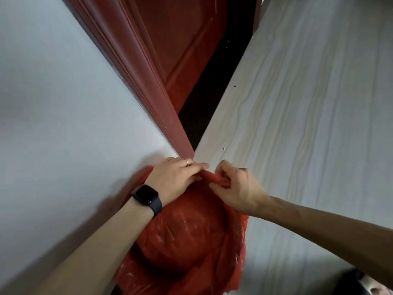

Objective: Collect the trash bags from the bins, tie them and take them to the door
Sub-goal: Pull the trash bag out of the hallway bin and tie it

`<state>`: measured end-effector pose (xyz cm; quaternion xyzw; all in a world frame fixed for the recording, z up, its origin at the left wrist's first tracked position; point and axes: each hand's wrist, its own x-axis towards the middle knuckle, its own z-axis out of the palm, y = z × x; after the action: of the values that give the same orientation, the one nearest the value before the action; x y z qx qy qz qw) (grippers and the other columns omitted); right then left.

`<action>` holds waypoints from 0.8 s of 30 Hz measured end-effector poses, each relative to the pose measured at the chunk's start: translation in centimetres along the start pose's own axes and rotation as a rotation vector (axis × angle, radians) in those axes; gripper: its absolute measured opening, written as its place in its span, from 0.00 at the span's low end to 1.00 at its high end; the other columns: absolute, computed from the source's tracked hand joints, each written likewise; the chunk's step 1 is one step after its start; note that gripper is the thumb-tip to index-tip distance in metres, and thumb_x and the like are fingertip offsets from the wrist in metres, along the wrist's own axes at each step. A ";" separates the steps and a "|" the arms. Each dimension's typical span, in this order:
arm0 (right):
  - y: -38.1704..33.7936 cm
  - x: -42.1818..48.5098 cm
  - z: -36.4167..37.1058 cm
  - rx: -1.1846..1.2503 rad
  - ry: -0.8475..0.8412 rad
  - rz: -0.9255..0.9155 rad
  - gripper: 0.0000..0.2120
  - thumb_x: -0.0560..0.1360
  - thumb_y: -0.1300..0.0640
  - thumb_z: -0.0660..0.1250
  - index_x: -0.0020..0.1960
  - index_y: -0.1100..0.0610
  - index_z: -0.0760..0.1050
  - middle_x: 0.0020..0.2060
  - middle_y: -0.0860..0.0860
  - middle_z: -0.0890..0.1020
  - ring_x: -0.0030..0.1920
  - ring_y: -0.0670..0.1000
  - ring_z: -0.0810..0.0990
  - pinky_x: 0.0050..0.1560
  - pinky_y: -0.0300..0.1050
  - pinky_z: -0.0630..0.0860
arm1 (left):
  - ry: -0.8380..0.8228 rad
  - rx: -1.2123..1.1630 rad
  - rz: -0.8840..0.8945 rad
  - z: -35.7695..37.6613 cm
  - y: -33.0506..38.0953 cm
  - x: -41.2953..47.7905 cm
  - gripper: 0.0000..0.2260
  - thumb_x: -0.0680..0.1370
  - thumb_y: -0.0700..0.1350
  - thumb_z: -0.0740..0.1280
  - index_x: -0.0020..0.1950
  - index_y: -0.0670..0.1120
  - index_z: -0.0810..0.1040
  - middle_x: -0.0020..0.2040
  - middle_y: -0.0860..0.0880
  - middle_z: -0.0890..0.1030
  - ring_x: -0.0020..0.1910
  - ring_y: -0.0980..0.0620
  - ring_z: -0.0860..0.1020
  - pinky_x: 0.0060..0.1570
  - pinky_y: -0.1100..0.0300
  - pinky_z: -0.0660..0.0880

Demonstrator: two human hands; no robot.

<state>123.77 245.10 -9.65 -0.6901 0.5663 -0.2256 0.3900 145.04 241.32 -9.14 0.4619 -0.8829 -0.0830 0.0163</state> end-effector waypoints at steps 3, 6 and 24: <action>-2.9 -1.0 -0.6 -0.198 -0.023 -0.164 0.06 0.71 0.58 0.65 0.46 0.48 0.74 0.38 0.42 0.78 0.38 0.49 0.76 0.39 0.45 0.73 | 0.015 0.055 -0.115 -0.8 -0.2 -1.5 0.21 0.79 0.45 0.64 0.72 0.57 0.71 0.68 0.53 0.76 0.67 0.48 0.73 0.63 0.52 0.70; -5.7 -3.7 -0.1 -0.308 -0.112 -0.221 0.10 0.71 0.53 0.65 0.52 0.46 0.76 0.50 0.45 0.81 0.50 0.51 0.80 0.49 0.47 0.77 | 0.110 0.062 -0.245 -2.7 0.5 -5.5 0.26 0.76 0.45 0.65 0.74 0.58 0.67 0.73 0.49 0.70 0.70 0.46 0.70 0.66 0.50 0.69; -12.9 -13.2 8.6 -0.766 -0.336 -0.646 0.23 0.72 0.32 0.60 0.60 0.43 0.72 0.58 0.41 0.73 0.57 0.48 0.74 0.52 0.46 0.77 | 0.339 -1.766 -1.293 1.9 7.2 -25.7 0.18 0.82 0.58 0.58 0.65 0.48 0.73 0.58 0.46 0.78 0.54 0.42 0.78 0.59 0.47 0.73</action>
<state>134.70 260.89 -2.80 -0.9492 0.2962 0.0024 0.1059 153.70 266.67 -8.60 0.6672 -0.0921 -0.6120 0.4144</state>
